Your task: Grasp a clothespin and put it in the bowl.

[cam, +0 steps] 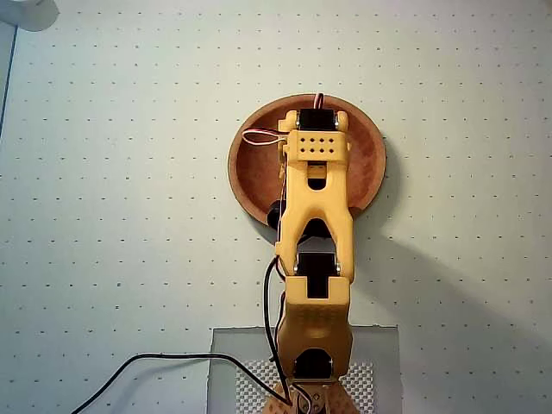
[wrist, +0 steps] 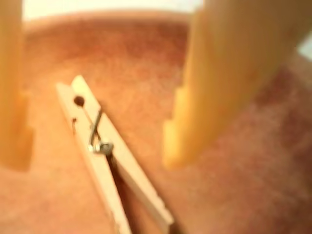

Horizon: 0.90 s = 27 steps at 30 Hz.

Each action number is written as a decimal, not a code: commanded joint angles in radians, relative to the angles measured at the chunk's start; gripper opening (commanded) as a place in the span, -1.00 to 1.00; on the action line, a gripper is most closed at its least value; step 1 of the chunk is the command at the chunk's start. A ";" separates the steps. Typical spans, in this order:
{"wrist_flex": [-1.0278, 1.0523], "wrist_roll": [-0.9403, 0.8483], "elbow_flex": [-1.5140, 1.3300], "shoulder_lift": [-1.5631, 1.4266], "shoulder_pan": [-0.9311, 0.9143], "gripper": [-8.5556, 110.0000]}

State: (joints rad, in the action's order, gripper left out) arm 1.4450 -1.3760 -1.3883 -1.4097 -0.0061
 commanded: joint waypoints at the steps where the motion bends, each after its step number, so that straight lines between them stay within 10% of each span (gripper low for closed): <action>1: 0.018 0.000 0.012 -0.267 0.000 -0.56; 19: 0.221 0.132 -0.012 -0.828 0.014 -0.91; 27: 0.058 0.540 -0.015 -1.054 0.012 -0.89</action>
State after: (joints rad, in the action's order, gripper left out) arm 1.5800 -1.0232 -1.4128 -2.3700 0.0061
